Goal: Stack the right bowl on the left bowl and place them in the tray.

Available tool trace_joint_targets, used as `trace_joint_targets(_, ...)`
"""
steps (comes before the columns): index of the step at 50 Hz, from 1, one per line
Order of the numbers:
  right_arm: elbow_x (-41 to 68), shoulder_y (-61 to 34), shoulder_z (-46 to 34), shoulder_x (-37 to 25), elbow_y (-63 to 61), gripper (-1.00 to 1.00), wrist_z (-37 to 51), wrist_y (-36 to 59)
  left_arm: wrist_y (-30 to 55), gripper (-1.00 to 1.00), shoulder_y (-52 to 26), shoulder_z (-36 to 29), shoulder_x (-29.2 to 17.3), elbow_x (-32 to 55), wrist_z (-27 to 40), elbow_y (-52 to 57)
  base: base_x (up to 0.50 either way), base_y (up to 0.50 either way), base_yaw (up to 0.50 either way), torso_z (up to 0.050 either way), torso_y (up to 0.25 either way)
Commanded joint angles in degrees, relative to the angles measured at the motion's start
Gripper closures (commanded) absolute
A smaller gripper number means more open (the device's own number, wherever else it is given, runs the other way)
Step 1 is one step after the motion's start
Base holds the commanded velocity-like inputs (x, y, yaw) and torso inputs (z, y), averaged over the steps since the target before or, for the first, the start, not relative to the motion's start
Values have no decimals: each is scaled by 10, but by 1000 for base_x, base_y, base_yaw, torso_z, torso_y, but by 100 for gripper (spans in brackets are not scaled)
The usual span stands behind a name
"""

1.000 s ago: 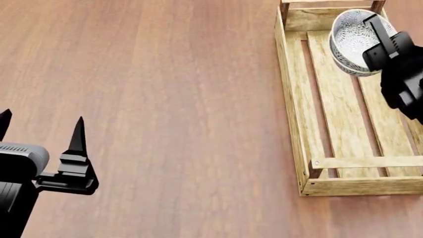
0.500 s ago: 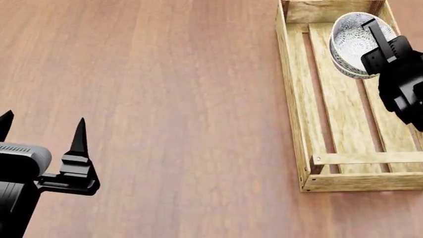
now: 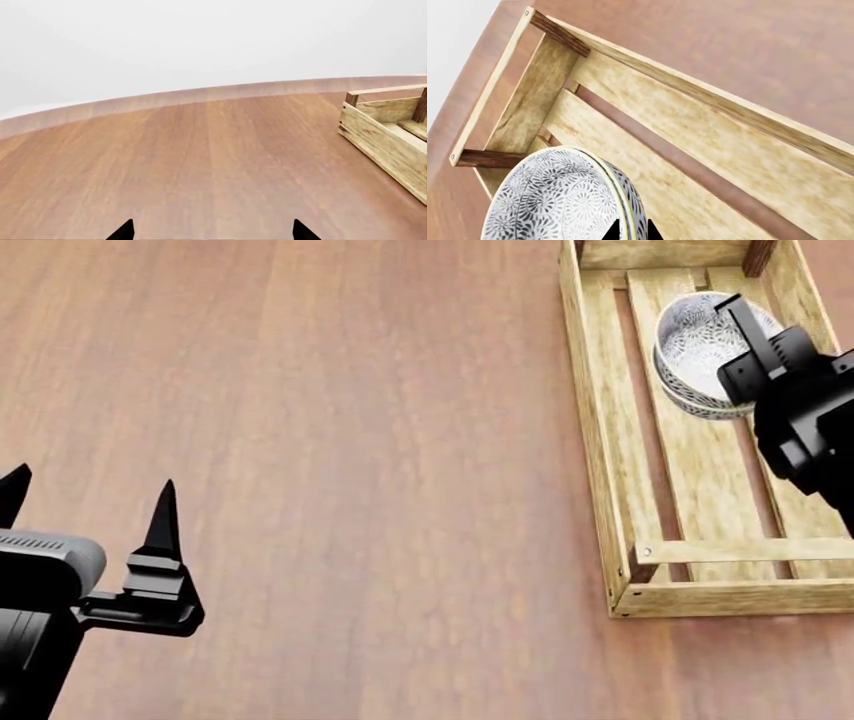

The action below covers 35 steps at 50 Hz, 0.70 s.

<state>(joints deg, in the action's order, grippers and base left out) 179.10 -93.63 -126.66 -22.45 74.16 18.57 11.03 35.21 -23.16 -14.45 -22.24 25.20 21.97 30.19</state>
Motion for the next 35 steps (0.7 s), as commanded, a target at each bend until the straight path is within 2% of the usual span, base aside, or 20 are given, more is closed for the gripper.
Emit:
trace_joint_targets(1,-7,-4,9,2,8,100,8,-1,-5,-100,3,0,-1,1,0,-3,0,0,0,0,0)
trace_joint_targets(35,-6,5,-16,9,8,100,46,11,-4,-100,7,1,-8,7,7,8,0,0,0,0,0)
